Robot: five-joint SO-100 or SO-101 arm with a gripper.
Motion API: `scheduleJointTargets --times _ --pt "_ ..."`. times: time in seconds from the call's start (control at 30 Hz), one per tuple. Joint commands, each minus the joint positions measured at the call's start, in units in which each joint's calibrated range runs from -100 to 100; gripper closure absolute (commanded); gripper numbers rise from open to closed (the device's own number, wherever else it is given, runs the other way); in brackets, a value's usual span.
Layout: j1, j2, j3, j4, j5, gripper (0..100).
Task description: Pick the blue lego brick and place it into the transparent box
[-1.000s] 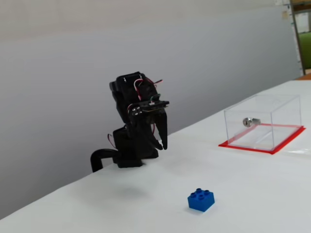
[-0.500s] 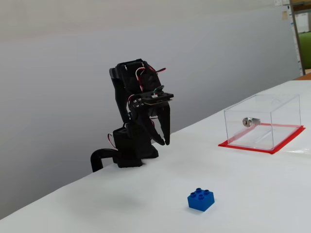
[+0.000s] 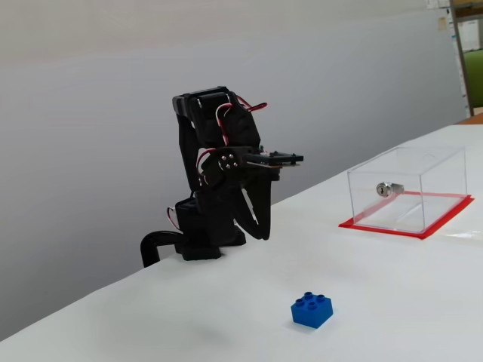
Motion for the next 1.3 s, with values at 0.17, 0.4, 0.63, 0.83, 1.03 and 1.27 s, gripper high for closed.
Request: scheduleJointTargets --times 0.17,0.4,0.63,0.83,1.03,1.27 --pt "-0.11 5.13 -4.00 -1.28 3.60 98" --pt "-6.32 9.37 -5.08 -1.71 3.23 90" --pt "-8.91 9.54 -6.71 -1.71 2.71 82" --pt "-10.24 9.71 -10.14 -1.71 -1.78 79" --pt "-10.46 11.91 -10.87 -1.80 -1.73 72" --pt "-10.54 19.64 -16.02 -1.80 -1.68 72"
